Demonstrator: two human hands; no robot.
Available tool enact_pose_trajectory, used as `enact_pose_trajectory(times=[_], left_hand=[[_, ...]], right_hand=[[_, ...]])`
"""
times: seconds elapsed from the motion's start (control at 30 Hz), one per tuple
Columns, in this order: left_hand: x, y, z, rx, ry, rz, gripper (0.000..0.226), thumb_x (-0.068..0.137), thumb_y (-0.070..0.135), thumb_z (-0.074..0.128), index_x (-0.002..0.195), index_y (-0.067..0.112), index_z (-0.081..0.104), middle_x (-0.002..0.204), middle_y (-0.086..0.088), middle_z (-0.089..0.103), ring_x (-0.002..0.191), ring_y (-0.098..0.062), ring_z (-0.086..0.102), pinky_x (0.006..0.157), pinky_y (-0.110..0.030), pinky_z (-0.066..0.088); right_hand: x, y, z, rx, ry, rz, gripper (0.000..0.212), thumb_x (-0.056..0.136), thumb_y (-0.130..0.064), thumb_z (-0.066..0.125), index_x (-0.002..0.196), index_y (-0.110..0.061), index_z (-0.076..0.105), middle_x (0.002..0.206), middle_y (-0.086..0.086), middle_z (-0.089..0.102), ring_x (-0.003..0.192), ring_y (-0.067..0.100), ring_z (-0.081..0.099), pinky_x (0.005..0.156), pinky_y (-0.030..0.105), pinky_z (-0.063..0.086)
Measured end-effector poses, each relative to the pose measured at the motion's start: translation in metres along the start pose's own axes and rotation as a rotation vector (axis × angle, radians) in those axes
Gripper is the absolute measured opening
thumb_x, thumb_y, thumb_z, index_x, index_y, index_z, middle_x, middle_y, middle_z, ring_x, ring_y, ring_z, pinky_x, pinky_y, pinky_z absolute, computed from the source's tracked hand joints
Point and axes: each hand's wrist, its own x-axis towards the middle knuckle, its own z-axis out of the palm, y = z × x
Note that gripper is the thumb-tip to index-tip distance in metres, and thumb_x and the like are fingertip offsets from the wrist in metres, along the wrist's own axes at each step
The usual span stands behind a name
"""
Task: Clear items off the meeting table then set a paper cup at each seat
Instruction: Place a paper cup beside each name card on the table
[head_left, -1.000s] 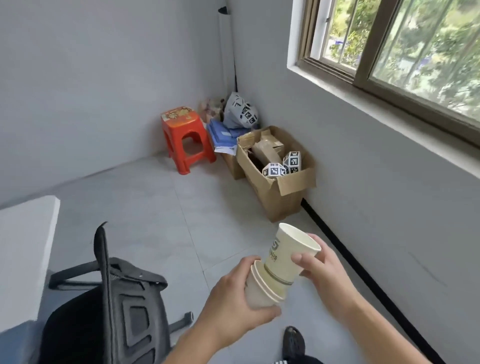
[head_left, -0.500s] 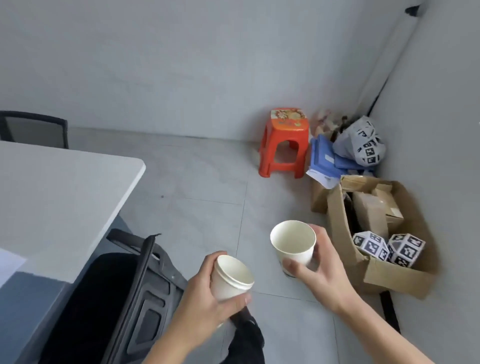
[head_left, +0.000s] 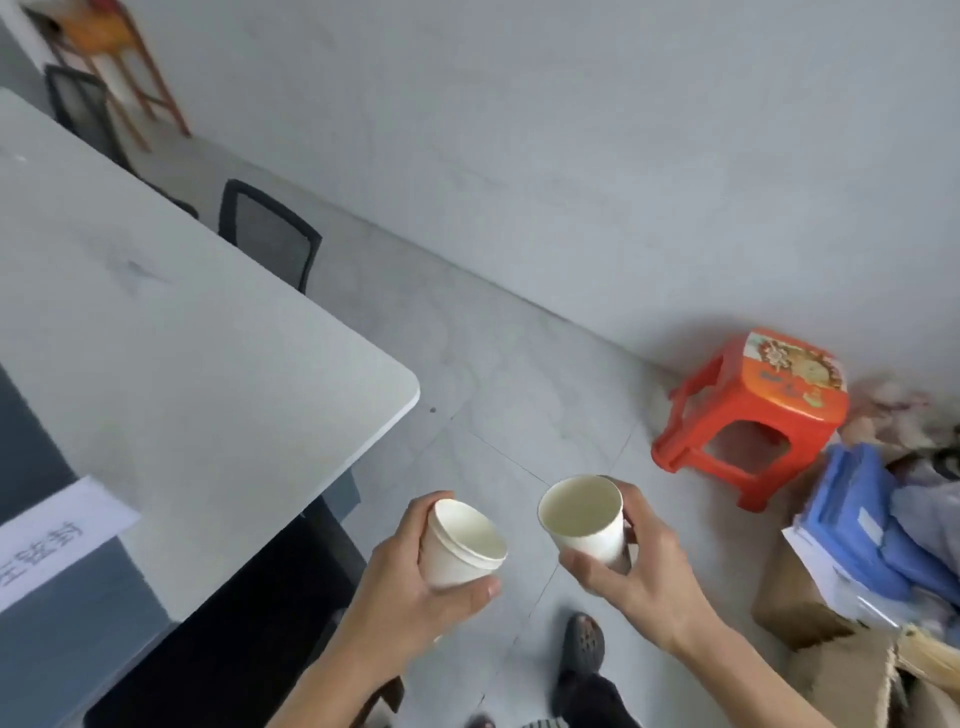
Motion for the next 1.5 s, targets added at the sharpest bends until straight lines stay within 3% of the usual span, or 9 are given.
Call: enact_pose_trajectory(times=[0.17,0.3,0.5,0.8,0.9,1.0,1.13,1.37,1.5], left_hand=[[0.059,-0.001,-0.015,-0.102,0.301,-0.156,0.068,0.055,0.035,0.088,0.109,0.051,0.051,0.095,0.023,0.064,0.087,-0.008,0.067,0.077,-0.036,0.062],[0.111,0.015,-0.018,-0.236,0.484,-0.270,0.066,0.051,0.029,0.089,0.103,0.051,0.055,0.091,0.010,0.064,0.090,-0.033,0.068,0.064,-0.055,0.062],[0.138,0.038,-0.028,-0.193,0.725,-0.377,0.071,0.061,0.028,0.088,0.111,0.050,0.044,0.101,0.006,0.064,0.085,-0.014,0.065,0.057,-0.014,0.055],[0.119,0.009,-0.075,-0.333,1.072,-0.526,0.071,0.067,0.017,0.087,0.122,0.035,0.046,0.097,0.005,0.065,0.079,0.009,0.063,0.055,-0.008,0.051],[0.115,-0.012,-0.108,-0.380,1.162,-0.541,0.070,0.068,0.014,0.086,0.124,0.030,0.047,0.097,0.003,0.065,0.070,0.009,0.064,0.058,-0.009,0.051],[0.113,-0.034,-0.149,-0.366,1.223,-0.545,0.075,0.066,0.028,0.088,0.127,0.036,0.045,0.103,0.013,0.064,0.087,0.001,0.065,0.066,-0.013,0.052],[0.109,-0.061,-0.201,-0.419,1.261,-0.541,0.072,0.068,0.027,0.087,0.123,0.041,0.043,0.105,0.012,0.061,0.088,-0.010,0.064,0.055,-0.011,0.053],[0.090,-0.107,-0.232,-0.483,1.338,-0.653,0.075,0.063,0.035,0.089,0.123,0.042,0.044,0.104,0.016,0.064,0.094,-0.008,0.065,0.080,-0.027,0.058],[0.089,-0.126,-0.229,-0.560,1.381,-0.725,0.075,0.063,0.028,0.090,0.123,0.040,0.046,0.103,0.010,0.065,0.087,-0.008,0.066,0.070,-0.023,0.059]], right_hand=[[0.129,0.001,0.012,-0.018,-0.248,-0.063,0.067,0.056,-0.051,0.076,0.118,-0.038,0.053,0.103,-0.023,0.064,0.092,0.003,0.061,0.074,0.015,0.051],[0.227,-0.010,0.020,-0.018,-0.410,-0.105,0.069,0.053,-0.051,0.077,0.117,-0.040,0.054,0.102,-0.023,0.063,0.087,-0.002,0.059,0.069,0.030,0.057],[0.324,-0.042,0.059,-0.098,-0.725,-0.252,0.068,0.055,-0.050,0.078,0.118,-0.041,0.052,0.107,-0.029,0.061,0.095,-0.003,0.059,0.073,0.022,0.053],[0.369,-0.114,0.199,-0.230,-1.057,-0.467,0.068,0.056,-0.056,0.075,0.117,-0.041,0.050,0.104,-0.023,0.061,0.092,0.006,0.060,0.077,0.037,0.058],[0.374,-0.140,0.262,-0.269,-1.088,-0.542,0.061,0.059,-0.055,0.077,0.112,-0.044,0.051,0.100,-0.018,0.062,0.087,0.011,0.060,0.072,0.042,0.059],[0.380,-0.173,0.327,-0.329,-1.086,-0.613,0.062,0.058,-0.059,0.074,0.113,-0.043,0.051,0.101,-0.013,0.061,0.089,0.009,0.060,0.079,0.041,0.057],[0.382,-0.208,0.419,-0.362,-1.142,-0.651,0.063,0.064,-0.051,0.079,0.118,-0.036,0.051,0.104,-0.013,0.062,0.095,0.012,0.060,0.083,0.033,0.053],[0.376,-0.217,0.576,-0.352,-1.166,-0.565,0.066,0.068,-0.033,0.081,0.124,-0.022,0.050,0.116,-0.004,0.061,0.103,0.020,0.059,0.088,0.035,0.051],[0.367,-0.209,0.642,-0.340,-1.132,-0.512,0.065,0.064,-0.033,0.080,0.122,-0.025,0.050,0.111,-0.007,0.062,0.104,0.021,0.061,0.086,0.035,0.052]])
